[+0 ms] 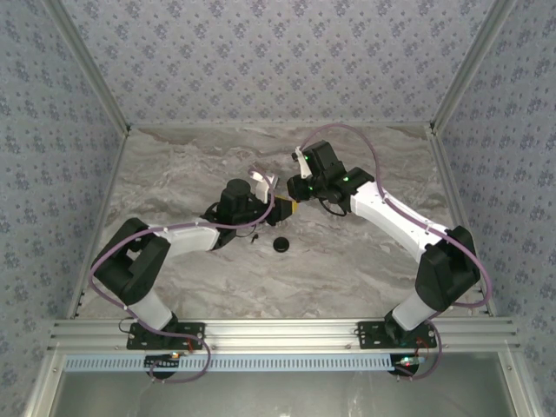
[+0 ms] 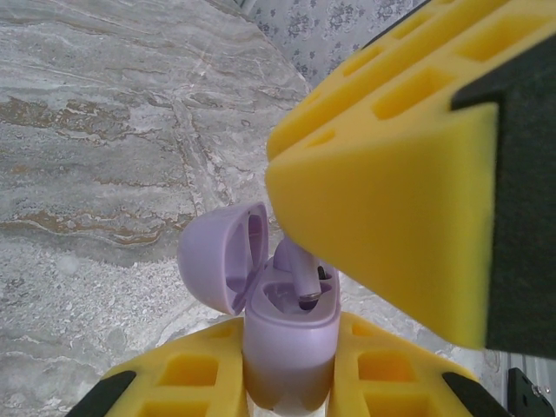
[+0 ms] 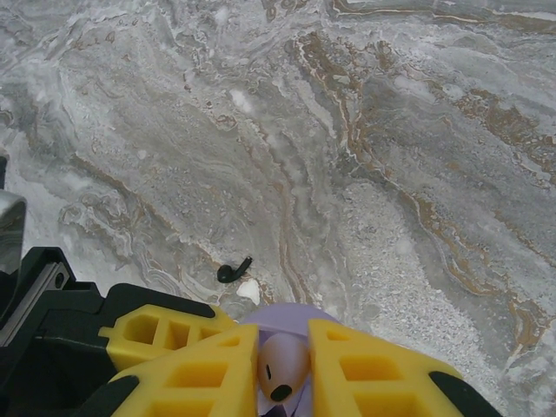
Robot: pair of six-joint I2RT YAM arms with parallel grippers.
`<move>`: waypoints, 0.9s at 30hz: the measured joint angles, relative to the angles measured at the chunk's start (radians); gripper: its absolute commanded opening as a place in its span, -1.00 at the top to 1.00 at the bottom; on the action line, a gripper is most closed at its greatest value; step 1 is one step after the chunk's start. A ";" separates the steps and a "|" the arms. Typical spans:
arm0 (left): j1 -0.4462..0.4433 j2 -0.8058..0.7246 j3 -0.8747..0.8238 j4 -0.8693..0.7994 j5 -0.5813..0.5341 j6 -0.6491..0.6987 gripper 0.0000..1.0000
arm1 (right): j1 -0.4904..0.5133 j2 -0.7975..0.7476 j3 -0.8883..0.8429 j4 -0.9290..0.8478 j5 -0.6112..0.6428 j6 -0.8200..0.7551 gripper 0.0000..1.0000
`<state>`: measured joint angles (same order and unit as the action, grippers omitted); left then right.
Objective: Insert wireless bluetooth earbuds into charging case
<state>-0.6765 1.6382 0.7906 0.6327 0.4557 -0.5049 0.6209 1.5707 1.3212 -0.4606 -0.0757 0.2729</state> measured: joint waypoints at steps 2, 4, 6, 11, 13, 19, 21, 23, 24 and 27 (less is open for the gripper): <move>-0.001 0.000 0.000 0.000 0.000 0.007 0.60 | 0.002 0.002 0.005 -0.007 -0.006 0.000 0.59; -0.001 0.000 0.000 0.000 0.000 0.014 0.60 | 0.002 0.004 0.011 -0.010 -0.013 0.000 0.59; -0.001 0.000 0.000 0.000 -0.004 0.026 0.60 | 0.003 0.004 0.013 -0.012 -0.018 0.000 0.58; -0.005 -0.008 0.000 -0.006 -0.017 0.051 0.60 | 0.004 0.004 0.013 -0.021 -0.018 0.000 0.59; -0.006 -0.011 0.000 -0.010 -0.023 0.060 0.60 | 0.004 0.004 0.013 -0.023 -0.018 0.000 0.58; -0.008 -0.015 0.000 -0.036 -0.035 0.095 0.60 | 0.006 0.001 0.013 -0.031 0.003 0.000 0.57; -0.012 -0.015 0.000 -0.041 -0.041 0.107 0.60 | 0.006 -0.004 0.013 -0.032 0.011 0.000 0.57; -0.014 -0.018 0.000 -0.054 -0.045 0.120 0.60 | 0.006 -0.009 0.013 -0.034 0.017 0.000 0.57; -0.014 -0.021 0.000 -0.060 -0.046 0.124 0.60 | 0.006 -0.011 0.013 -0.034 0.020 0.000 0.57; -0.018 -0.031 0.000 -0.061 -0.053 0.136 0.60 | 0.006 -0.013 0.013 -0.035 0.022 0.000 0.57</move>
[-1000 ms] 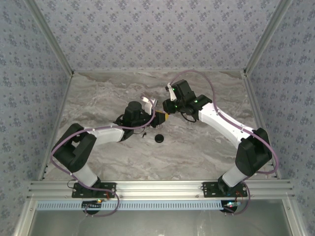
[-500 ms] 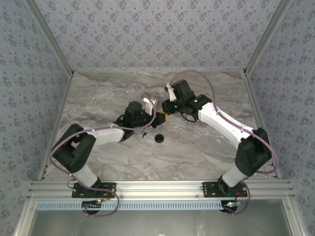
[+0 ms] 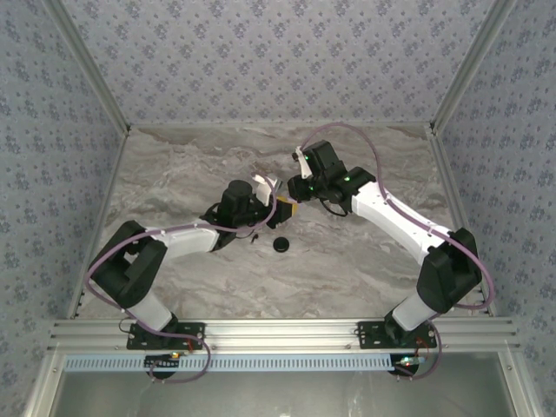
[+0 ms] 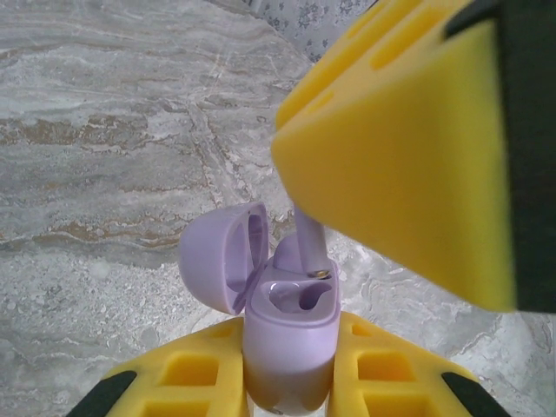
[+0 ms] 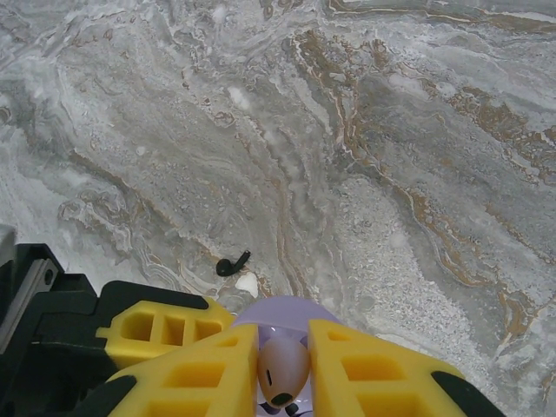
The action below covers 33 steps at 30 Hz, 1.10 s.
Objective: Insert wireless bluetooth earbuds into charging case
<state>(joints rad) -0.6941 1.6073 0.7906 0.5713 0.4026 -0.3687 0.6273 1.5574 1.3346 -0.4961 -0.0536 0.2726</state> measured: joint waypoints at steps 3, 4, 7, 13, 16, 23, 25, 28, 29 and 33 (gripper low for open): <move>0.000 -0.009 0.000 -0.004 -0.006 0.013 0.60 | 0.000 0.000 0.000 -0.002 0.006 0.000 0.57; 0.000 -0.011 0.000 -0.005 -0.007 0.016 0.60 | 0.000 0.000 0.000 -0.002 0.007 0.000 0.57; 0.000 -0.014 0.000 -0.012 -0.010 0.021 0.60 | 0.000 0.000 0.000 -0.002 0.010 0.000 0.56; 0.000 -0.016 0.000 -0.019 -0.010 0.021 0.60 | 0.000 0.000 0.000 -0.002 0.008 0.000 0.55; 0.000 -0.016 0.000 -0.019 -0.010 0.021 0.60 | 0.002 0.000 0.000 -0.002 0.005 0.000 0.55; 0.000 -0.016 0.000 -0.019 -0.010 0.021 0.60 | 0.010 0.000 0.000 -0.002 -0.015 0.000 0.55; 0.000 -0.016 0.000 -0.019 -0.011 0.021 0.61 | 0.012 0.001 0.000 -0.003 -0.018 0.000 0.55; 0.000 -0.016 0.000 -0.019 -0.014 0.021 0.61 | 0.015 0.002 0.000 -0.007 -0.022 0.000 0.54; 0.000 -0.016 0.000 -0.019 -0.015 0.020 0.61 | 0.016 0.002 0.000 -0.009 -0.022 0.000 0.54; 0.000 -0.016 0.000 -0.021 -0.023 0.020 0.61 | 0.017 0.002 0.000 -0.015 -0.022 -0.001 0.54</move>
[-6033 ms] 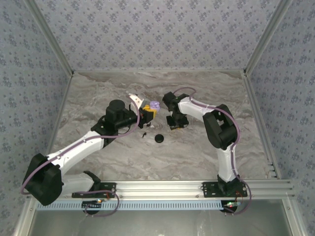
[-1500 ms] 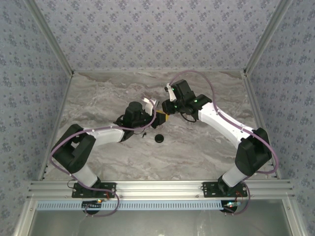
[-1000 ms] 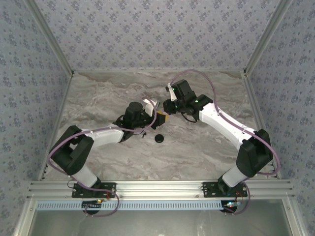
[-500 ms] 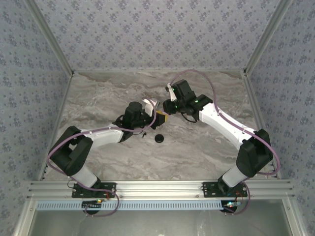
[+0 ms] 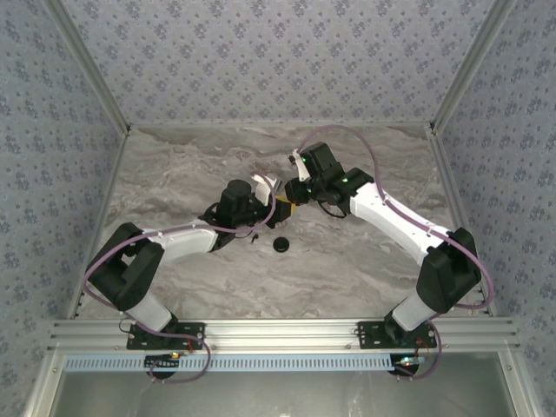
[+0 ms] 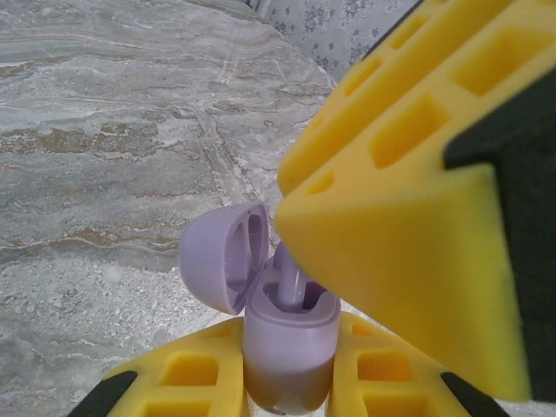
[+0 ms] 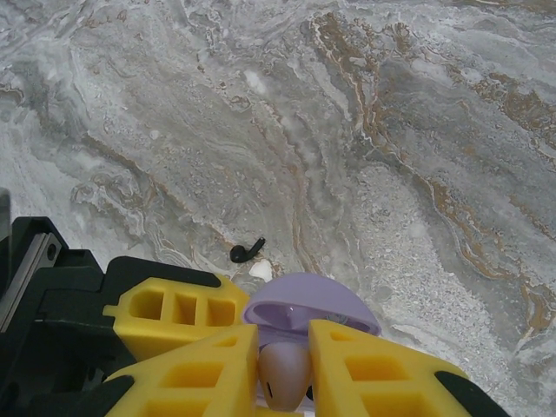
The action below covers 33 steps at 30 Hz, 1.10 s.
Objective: Insert wireless bluetooth earbuds into charging case
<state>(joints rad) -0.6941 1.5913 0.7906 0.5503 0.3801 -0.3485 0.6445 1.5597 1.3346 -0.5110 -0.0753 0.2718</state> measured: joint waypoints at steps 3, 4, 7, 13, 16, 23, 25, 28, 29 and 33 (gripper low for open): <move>0.000 0.000 0.000 -0.001 -0.003 0.000 0.60 | 0.000 0.000 0.000 -0.006 0.001 0.000 0.54; 0.000 0.000 0.000 -0.001 -0.003 0.001 0.60 | 0.001 0.000 0.000 -0.009 0.005 0.000 0.54; 0.000 0.000 0.000 -0.001 -0.003 0.008 0.61 | 0.003 0.000 0.000 -0.010 0.012 0.000 0.53; 0.000 0.000 0.000 -0.002 -0.003 0.019 0.61 | 0.004 0.000 0.000 -0.014 0.012 -0.001 0.57; 0.000 0.000 0.000 -0.002 -0.003 0.019 0.63 | 0.004 0.000 0.000 -0.016 0.012 -0.001 0.60; 0.000 -0.002 -0.005 0.002 -0.003 0.028 0.63 | 0.004 0.004 0.006 -0.025 0.008 0.000 0.66; 0.000 -0.008 -0.012 0.002 -0.003 0.034 0.63 | 0.004 0.010 0.013 -0.034 0.006 0.000 0.66; 0.000 -0.014 -0.018 0.000 -0.003 0.042 0.64 | 0.000 0.015 0.019 -0.040 -0.007 0.001 0.67; 0.000 -0.014 -0.021 0.003 -0.002 0.045 0.63 | -0.002 0.016 0.020 -0.042 -0.011 0.000 0.68; 0.000 -0.019 -0.032 0.007 -0.002 0.053 0.64 | -0.012 0.025 0.026 -0.048 -0.042 0.001 0.68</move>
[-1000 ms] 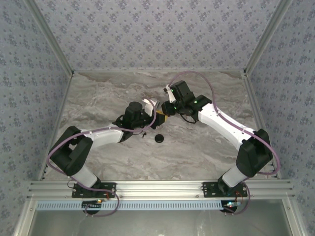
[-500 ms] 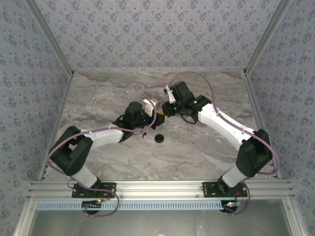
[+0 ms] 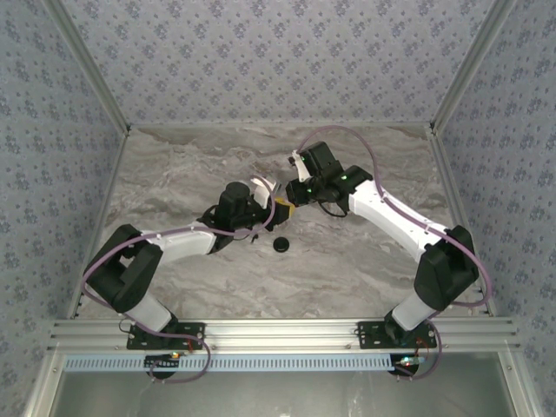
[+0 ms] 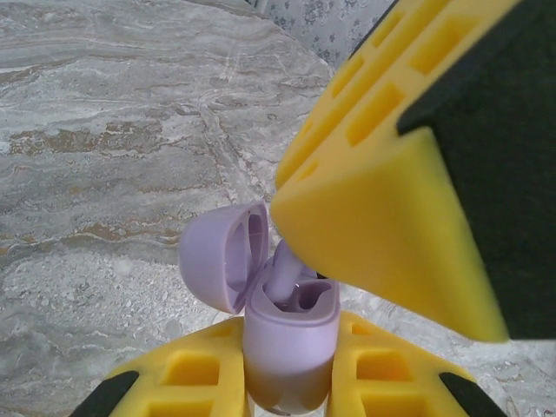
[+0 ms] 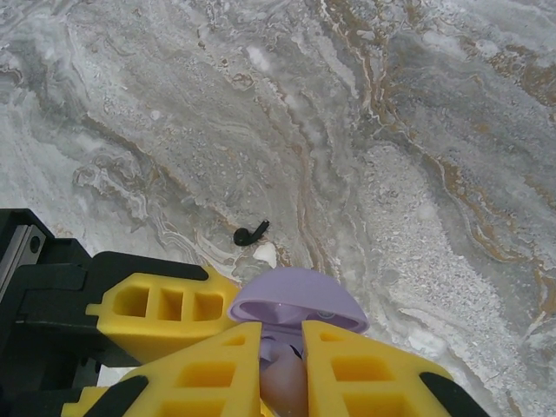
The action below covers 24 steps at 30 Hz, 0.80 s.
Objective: Insert wireless bluetooth earbuds into charging case
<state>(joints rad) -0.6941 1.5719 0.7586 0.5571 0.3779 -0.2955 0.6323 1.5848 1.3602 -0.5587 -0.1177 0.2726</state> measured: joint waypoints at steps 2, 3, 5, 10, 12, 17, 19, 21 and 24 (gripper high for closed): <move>0.000 -0.006 -0.006 0.000 0.000 0.004 0.64 | -0.004 0.005 0.004 -0.001 -0.014 0.000 0.68; 0.000 -0.010 -0.011 0.000 0.000 0.007 0.64 | -0.006 0.008 0.006 -0.003 -0.023 0.000 0.68; 0.000 -0.013 -0.015 -0.001 0.000 0.013 0.64 | -0.008 0.011 0.010 -0.012 -0.036 0.000 0.69; 0.000 -0.013 -0.016 -0.011 -0.001 0.027 0.64 | -0.016 0.024 0.019 -0.027 -0.056 0.001 0.69; 0.000 -0.013 -0.016 -0.015 -0.001 0.034 0.63 | -0.020 0.025 0.020 -0.031 -0.065 0.004 0.70; 0.000 -0.014 -0.016 -0.023 -0.001 0.050 0.63 | -0.029 0.026 0.020 -0.038 -0.083 0.008 0.70; 0.000 -0.017 -0.016 -0.028 -0.001 0.058 0.63 | -0.033 0.026 0.020 -0.040 -0.089 0.008 0.70; 0.000 -0.021 -0.016 -0.037 -0.004 0.064 0.63 | -0.036 0.026 0.020 -0.041 -0.093 0.008 0.70; -0.002 -0.022 -0.016 -0.042 -0.005 0.076 0.63 | -0.038 0.026 0.020 -0.044 -0.100 0.008 0.70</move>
<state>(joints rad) -0.6964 1.5497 0.7425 0.5148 0.3729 -0.2195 0.5945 1.6104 1.3804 -0.6029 -0.2180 0.2810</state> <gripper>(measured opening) 0.188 0.154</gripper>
